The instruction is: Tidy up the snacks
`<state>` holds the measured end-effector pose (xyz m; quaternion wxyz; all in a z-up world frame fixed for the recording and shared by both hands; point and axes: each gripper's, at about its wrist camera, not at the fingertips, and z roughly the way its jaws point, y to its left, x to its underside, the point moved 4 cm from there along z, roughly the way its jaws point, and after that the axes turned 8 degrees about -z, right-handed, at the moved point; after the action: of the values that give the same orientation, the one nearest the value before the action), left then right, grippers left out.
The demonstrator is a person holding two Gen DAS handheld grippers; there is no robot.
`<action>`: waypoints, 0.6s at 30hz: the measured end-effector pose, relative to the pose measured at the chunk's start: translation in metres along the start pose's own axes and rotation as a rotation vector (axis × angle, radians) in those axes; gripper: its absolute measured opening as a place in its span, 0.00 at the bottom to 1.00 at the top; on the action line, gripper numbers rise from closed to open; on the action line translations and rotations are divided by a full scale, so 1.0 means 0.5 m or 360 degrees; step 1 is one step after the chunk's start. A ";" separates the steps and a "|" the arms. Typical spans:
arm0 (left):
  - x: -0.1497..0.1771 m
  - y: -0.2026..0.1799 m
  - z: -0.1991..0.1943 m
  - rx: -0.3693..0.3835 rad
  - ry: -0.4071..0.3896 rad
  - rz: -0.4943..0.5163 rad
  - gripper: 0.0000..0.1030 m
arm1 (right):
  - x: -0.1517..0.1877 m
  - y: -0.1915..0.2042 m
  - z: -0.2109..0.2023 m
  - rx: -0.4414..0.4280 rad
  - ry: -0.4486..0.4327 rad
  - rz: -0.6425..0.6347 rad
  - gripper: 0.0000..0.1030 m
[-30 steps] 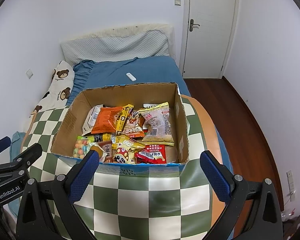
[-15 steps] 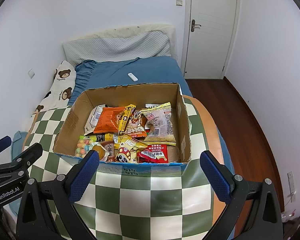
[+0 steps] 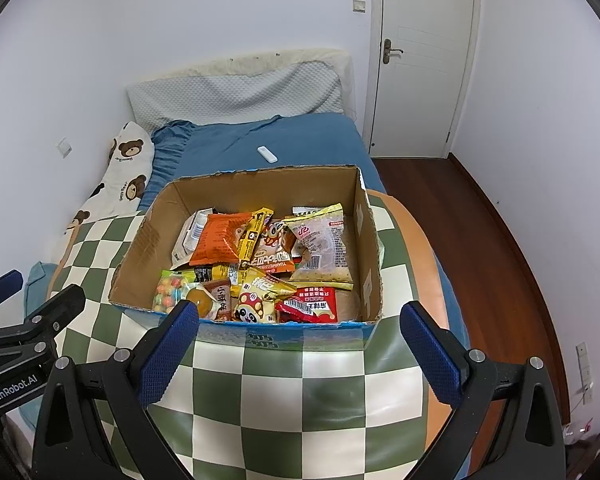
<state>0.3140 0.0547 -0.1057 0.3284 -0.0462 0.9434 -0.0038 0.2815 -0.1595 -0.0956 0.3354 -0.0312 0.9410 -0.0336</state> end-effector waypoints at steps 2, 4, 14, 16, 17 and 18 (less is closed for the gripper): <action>0.000 -0.001 -0.002 -0.0001 0.0000 0.0002 0.99 | 0.000 0.001 0.000 0.0000 0.0001 0.0002 1.00; 0.000 -0.001 -0.002 0.0001 0.0001 0.0002 0.99 | 0.002 -0.002 -0.003 0.0002 0.0001 0.0006 1.00; -0.001 0.003 -0.007 0.0006 -0.0012 -0.0006 0.99 | 0.005 -0.003 -0.007 0.0000 0.0001 0.0008 1.00; -0.002 0.003 -0.008 0.0010 -0.0012 -0.0006 0.99 | 0.005 -0.003 -0.008 0.0002 -0.0002 0.0009 1.00; -0.001 0.003 -0.007 0.0007 -0.0011 -0.0004 0.99 | 0.005 -0.003 -0.008 0.0001 -0.0003 0.0009 1.00; -0.001 0.003 -0.007 0.0007 -0.0010 -0.0005 0.99 | 0.005 -0.003 -0.008 0.0004 -0.0004 0.0006 1.00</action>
<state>0.3119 0.0564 -0.1025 0.3313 -0.0470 0.9423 -0.0062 0.2771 -0.1612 -0.0938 0.3366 -0.0290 0.9406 -0.0341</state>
